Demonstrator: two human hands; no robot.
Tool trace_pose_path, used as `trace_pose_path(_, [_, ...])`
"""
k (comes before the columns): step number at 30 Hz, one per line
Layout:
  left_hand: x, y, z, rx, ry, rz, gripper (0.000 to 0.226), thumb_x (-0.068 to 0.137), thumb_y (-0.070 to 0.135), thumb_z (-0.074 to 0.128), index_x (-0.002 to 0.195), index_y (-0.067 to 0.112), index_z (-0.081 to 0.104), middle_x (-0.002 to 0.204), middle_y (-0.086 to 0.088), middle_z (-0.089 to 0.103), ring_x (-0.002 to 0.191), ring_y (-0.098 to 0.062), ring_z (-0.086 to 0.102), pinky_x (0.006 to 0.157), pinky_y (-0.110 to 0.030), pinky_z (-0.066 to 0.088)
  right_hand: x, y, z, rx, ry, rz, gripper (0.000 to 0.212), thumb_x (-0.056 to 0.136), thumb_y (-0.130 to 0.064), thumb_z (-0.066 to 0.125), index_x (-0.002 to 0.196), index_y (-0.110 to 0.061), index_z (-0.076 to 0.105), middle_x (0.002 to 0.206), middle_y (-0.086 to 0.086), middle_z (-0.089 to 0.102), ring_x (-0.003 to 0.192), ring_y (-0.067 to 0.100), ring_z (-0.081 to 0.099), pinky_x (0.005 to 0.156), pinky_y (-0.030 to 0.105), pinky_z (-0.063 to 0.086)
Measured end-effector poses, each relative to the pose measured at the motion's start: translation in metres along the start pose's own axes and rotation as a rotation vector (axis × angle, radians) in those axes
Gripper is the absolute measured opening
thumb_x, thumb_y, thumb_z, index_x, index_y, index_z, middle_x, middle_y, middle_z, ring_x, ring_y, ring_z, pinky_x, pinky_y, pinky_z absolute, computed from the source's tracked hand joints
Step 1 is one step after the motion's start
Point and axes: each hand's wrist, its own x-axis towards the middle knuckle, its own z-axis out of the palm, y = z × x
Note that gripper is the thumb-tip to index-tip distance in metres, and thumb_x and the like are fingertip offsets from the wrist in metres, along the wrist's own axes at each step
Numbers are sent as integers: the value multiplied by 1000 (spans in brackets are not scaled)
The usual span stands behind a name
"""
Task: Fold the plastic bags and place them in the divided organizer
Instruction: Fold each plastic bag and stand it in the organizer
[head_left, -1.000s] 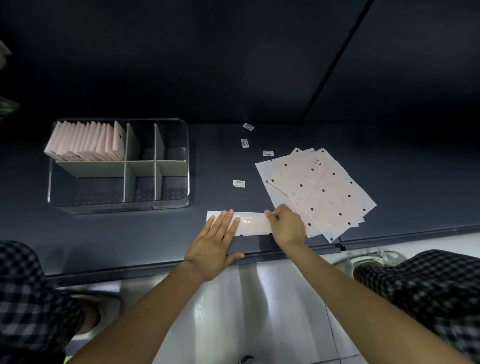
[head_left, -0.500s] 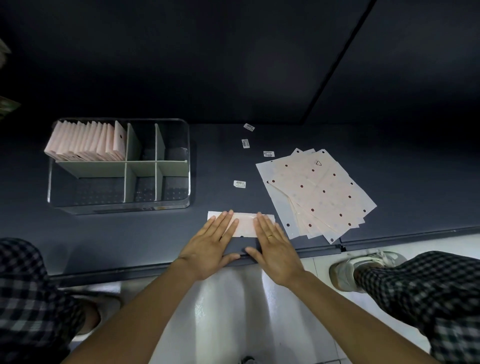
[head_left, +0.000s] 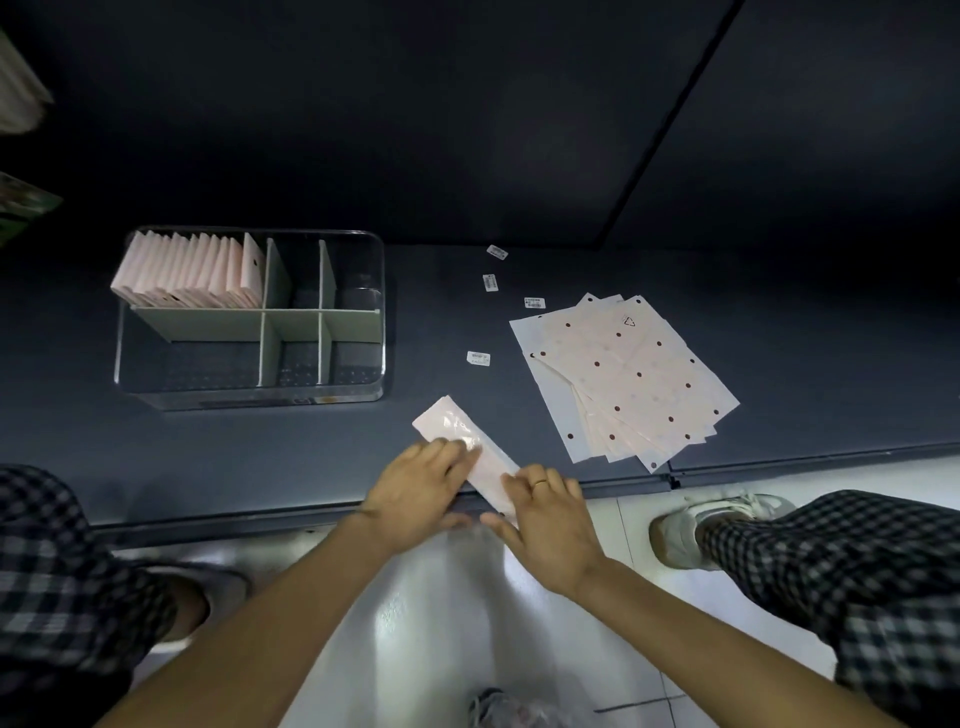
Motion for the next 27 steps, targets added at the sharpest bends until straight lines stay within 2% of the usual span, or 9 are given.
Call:
trace_pose_path(2, [-10,8,6,-7,69,58,81,49,61,82,111,10,69,105,-3,68,96,-18,67,80,-26,54,-1,-6,-1,55,-48,20,56,94,-59,24,122,-20,53,116,1,51,105,22,46,90,34,32])
trace_pose_path(4, [-15,11,11,-13,63,57,77,48,56,85,108,10,70,110,-5,69,102,-19,66,86,-31,54,2,-4,-5,187,-66,34,46,98,-50,28,116,-20,57,113,0,53,105,22,48,90,32,34])
trace_pose_path(7, [-17,12,16,26,75,40,65,51,45,88,104,12,72,113,-4,69,106,-18,65,89,-33,53,11,8,-12,259,8,-77,27,96,-14,39,114,-15,59,114,3,55,105,23,49,94,34,39])
trace_pose_path(11, [-16,13,20,-6,109,5,55,54,37,89,100,12,72,111,-5,69,105,-19,66,90,-35,53,23,22,-14,176,-111,-326,68,82,11,42,143,-18,36,150,-2,32,138,15,27,113,30,25])
trace_pose_path(14, [-14,13,20,-61,138,-41,50,54,35,90,95,15,71,106,-5,69,99,-19,67,91,-35,53,23,24,-10,152,-71,-398,70,79,12,46,143,-17,38,151,0,33,139,20,29,115,32,18])
trace_pose_path(17, [-13,13,22,-111,199,-69,43,57,29,88,93,15,71,99,-5,68,88,-18,69,89,-33,54,21,28,-8,119,28,-464,66,72,9,57,133,-15,53,137,2,52,126,26,47,109,38,28])
trace_pose_path(20, [-13,15,24,-173,250,-100,39,56,22,89,91,16,73,96,-5,70,80,-19,70,82,-31,55,21,33,-7,175,-38,-491,61,75,-5,56,134,-21,50,135,-5,52,128,23,43,110,36,27])
trace_pose_path(24, [-15,14,23,-239,313,-157,31,59,17,89,87,18,75,92,-2,71,75,-20,70,70,-25,55,29,38,-4,259,-70,-396,55,81,-34,63,134,-30,46,134,-16,47,124,12,32,103,25,23])
trace_pose_path(27, [-13,15,20,-308,328,-245,15,71,19,72,86,17,75,86,0,70,73,-19,68,76,-25,43,36,26,1,393,-4,-250,50,79,-32,71,126,-28,54,124,-17,54,113,12,38,98,29,31])
